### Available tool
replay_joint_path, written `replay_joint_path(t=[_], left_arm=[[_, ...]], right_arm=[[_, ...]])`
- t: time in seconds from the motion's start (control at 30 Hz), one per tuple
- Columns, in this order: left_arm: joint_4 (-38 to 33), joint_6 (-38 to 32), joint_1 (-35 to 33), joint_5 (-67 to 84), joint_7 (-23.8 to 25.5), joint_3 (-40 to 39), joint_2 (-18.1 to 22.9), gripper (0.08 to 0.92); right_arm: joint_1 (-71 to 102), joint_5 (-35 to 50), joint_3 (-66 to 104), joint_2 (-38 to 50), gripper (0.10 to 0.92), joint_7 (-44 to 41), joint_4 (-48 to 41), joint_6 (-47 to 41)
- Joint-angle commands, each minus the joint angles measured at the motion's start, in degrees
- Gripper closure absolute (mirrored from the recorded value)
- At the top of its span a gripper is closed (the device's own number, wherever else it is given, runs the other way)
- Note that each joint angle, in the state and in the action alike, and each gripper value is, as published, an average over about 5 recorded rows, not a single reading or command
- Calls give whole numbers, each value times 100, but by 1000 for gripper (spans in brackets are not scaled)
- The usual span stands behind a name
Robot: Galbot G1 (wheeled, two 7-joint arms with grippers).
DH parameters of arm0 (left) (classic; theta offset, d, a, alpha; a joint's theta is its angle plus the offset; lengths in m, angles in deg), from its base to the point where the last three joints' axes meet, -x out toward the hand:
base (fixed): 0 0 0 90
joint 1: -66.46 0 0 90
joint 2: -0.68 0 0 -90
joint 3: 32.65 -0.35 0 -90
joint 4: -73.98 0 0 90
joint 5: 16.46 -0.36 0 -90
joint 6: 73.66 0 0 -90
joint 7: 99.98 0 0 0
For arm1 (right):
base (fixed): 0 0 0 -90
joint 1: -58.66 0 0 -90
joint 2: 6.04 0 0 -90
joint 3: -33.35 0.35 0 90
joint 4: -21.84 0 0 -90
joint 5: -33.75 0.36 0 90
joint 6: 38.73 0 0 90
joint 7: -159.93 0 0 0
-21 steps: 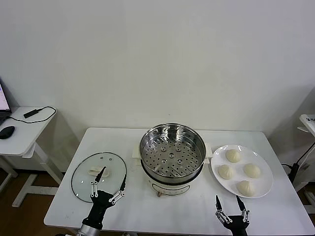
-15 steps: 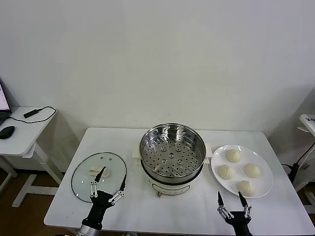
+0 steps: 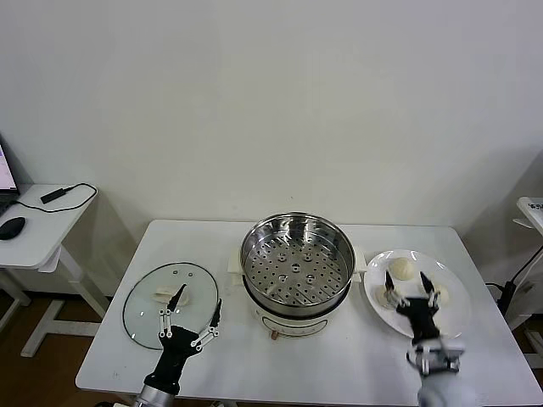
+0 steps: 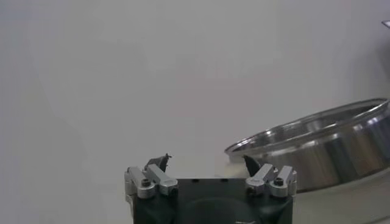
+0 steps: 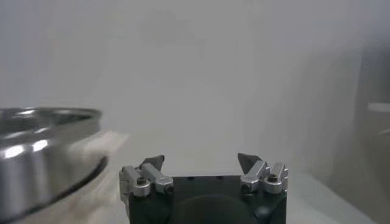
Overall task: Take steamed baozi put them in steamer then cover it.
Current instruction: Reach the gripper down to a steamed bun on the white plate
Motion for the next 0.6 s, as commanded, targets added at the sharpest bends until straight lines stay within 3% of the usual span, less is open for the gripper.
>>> replay_joint_path(t=[0.03, 0.23, 0.37, 0.6], left_arm=[[-84, 32, 16, -2, -6, -72, -31, 177], [-151, 41, 1, -9, -12, -106, -44, 177], [-174, 41, -17, -19, -16, -101, -29, 177], [-211, 41, -93, -79, -22, -72, 23, 177]], right_arm=[[-1557, 573, -518, 803, 203, -586, -1011, -613], [-2550, 289, -1282, 1583, 203, -3356, -1955, -933], [-3369, -550, -2073, 1896, 203, -5350, -2566, -963], [-5090, -2554, -3375, 1591, 203, -7747, -3873, -263]])
